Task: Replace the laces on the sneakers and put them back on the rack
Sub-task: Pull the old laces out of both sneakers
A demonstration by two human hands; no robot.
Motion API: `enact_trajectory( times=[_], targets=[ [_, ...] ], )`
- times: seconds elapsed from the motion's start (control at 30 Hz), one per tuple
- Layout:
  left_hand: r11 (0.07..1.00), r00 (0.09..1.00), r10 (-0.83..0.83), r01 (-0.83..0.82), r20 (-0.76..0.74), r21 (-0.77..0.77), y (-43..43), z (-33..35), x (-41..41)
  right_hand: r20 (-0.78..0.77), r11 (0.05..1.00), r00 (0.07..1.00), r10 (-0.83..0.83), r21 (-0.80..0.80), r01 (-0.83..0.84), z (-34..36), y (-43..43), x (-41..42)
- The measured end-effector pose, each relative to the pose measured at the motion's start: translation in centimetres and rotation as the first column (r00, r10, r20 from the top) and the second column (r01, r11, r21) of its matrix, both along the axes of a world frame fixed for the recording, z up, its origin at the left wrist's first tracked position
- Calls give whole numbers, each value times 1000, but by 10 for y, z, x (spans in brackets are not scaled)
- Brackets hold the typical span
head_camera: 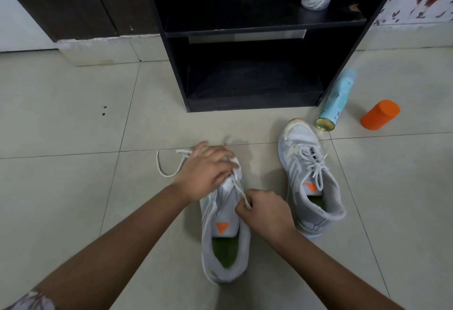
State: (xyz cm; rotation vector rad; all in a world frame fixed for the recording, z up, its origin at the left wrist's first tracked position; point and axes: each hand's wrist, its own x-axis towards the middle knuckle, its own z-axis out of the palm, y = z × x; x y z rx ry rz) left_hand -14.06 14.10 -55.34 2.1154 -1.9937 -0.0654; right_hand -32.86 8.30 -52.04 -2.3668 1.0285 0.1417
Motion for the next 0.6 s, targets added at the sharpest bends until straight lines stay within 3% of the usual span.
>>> enact_trajectory(
  times=[0.07,0.13,0.23,0.33,0.4,0.47,0.53,0.6],
  targets=[
    [992,988,-113,118,109,-35,-3,0,-2,-8,1000,1000,-10,-8,10,1,0,0],
    [992,981,-73,89,178,-85,-6,2,-4,-15,1000,1000,-7,-18,6,2,0,0],
    [970,979,180,-161,92,-183,-9,7,-2,-24,1000,1000,7,-18,-7,3,1,-1],
    [866,884,447,-466,-136,-183,-10,15,7,-23,1000,1000,0,-13,0,1,0,-3],
    [822,834,532,-550,-145,-147,-7,13,9,-25,1000,1000,-5,-11,4,1,1,-3],
    [893,895,433,-442,-111,-87,-3,3,8,-29,1000,1000,-3,-9,2,1,2,-2],
    [989,988,140,-142,-62,-43,-1,-1,4,-31,1000,1000,-2,-11,2,1,2,-1],
    [996,993,-60,66,98,-61,-3,-3,-3,-32,1000,999,0,-14,-1,2,2,0]
  ],
)
